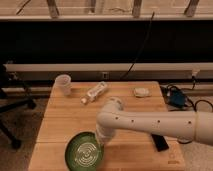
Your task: Drag the ceramic bowl in a circle
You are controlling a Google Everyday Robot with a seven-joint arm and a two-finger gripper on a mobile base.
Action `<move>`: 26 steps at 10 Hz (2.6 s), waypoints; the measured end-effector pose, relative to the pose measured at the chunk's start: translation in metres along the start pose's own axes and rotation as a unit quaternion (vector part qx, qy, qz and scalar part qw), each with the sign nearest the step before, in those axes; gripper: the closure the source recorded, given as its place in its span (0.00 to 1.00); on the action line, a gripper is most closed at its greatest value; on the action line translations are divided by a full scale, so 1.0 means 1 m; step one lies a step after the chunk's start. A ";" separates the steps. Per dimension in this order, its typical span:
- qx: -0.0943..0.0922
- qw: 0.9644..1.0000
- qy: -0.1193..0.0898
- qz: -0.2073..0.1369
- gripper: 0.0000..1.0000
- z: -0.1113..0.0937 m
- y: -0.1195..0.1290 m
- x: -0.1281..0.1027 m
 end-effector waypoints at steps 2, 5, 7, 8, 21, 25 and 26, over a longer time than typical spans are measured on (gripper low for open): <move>-0.008 0.999 0.001 -0.032 1.00 0.000 -0.017 0.026; -0.027 0.997 0.003 -0.077 1.00 -0.006 -0.038 0.070; -0.037 0.996 0.005 -0.081 1.00 -0.012 -0.035 0.085; -0.043 0.996 0.009 -0.079 1.00 -0.016 -0.029 0.100; -0.070 0.991 0.053 0.099 1.00 -0.066 0.121 0.068; -0.075 0.990 0.030 0.114 1.00 -0.046 0.124 0.010; -0.075 0.991 0.023 0.112 1.00 -0.041 0.121 -0.001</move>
